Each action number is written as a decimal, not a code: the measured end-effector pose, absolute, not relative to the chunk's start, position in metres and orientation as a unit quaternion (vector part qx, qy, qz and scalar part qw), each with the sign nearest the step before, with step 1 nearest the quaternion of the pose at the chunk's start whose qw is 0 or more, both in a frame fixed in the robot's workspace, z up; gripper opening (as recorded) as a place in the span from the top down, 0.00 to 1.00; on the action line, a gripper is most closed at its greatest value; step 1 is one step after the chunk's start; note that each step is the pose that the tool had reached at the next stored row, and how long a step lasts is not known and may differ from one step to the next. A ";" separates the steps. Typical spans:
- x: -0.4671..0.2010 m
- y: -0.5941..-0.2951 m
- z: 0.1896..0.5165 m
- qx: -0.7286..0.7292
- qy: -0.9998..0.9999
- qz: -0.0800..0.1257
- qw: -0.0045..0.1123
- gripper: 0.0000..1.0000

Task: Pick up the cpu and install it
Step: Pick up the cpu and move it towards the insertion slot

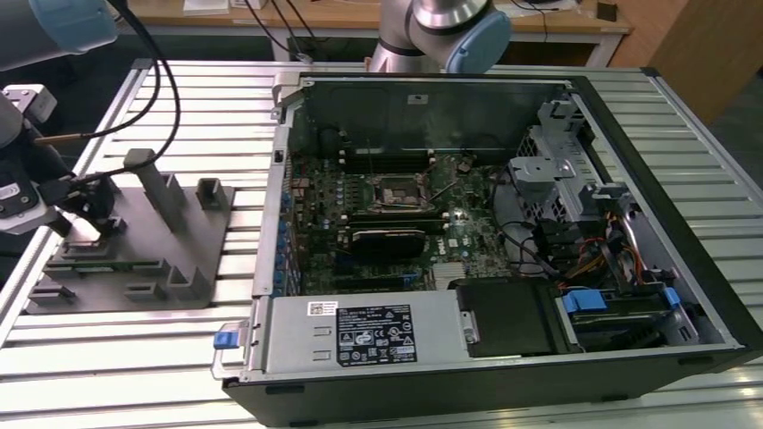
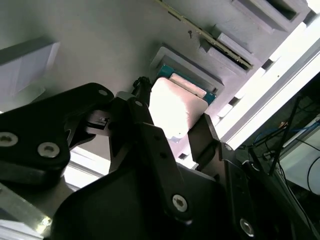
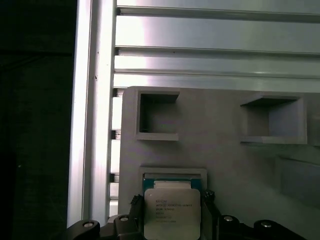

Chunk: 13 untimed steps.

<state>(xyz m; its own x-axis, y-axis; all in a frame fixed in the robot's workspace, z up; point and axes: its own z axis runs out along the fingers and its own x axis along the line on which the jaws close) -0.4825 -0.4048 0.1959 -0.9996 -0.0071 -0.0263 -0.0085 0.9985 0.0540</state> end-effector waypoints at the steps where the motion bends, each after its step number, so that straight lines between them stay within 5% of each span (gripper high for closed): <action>1: -0.483 -0.405 0.198 -0.004 1.000 0.027 0.013 0.45; 13: -0.481 -0.405 0.201 0.008 1.000 0.027 0.013 0.45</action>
<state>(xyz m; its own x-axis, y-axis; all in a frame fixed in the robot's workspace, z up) -0.4815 -0.4049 0.2006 -0.9995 0.0161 -0.0264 0.0147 0.9984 0.0540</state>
